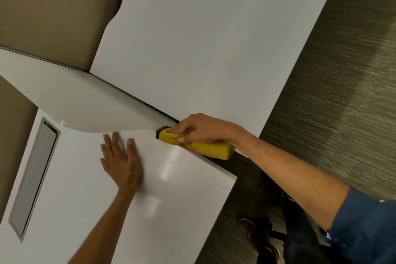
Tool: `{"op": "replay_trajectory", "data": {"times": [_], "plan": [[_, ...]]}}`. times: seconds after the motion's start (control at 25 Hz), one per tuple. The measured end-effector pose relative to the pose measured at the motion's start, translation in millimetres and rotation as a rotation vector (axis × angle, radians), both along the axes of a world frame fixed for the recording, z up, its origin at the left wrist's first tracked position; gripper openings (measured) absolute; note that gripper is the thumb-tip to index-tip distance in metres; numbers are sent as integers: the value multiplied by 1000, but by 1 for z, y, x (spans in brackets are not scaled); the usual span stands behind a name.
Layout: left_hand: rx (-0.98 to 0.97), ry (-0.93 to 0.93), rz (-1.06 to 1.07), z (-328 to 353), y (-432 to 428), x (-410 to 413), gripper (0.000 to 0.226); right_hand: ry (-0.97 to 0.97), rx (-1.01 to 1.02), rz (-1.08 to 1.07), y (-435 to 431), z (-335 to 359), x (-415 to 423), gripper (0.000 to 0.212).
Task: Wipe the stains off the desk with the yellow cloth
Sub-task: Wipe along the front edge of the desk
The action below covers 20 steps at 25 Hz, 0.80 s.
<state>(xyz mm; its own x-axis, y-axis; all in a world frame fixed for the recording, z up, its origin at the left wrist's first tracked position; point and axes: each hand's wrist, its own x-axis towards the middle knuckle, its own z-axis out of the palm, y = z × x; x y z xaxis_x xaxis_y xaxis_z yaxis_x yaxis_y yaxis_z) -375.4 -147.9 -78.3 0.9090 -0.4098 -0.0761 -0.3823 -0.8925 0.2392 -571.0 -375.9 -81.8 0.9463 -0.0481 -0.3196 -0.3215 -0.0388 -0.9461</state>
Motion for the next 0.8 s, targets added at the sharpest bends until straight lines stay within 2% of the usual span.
{"op": "replay_trajectory", "data": {"times": [0.48,0.8], "plan": [[-10,13,3,2,-1,-2,68,-19,-96,59,7,-1,-51,21],[4,17,2,6,-4,-5,69,-30,-84,74,11,-4,-93,25]]}}
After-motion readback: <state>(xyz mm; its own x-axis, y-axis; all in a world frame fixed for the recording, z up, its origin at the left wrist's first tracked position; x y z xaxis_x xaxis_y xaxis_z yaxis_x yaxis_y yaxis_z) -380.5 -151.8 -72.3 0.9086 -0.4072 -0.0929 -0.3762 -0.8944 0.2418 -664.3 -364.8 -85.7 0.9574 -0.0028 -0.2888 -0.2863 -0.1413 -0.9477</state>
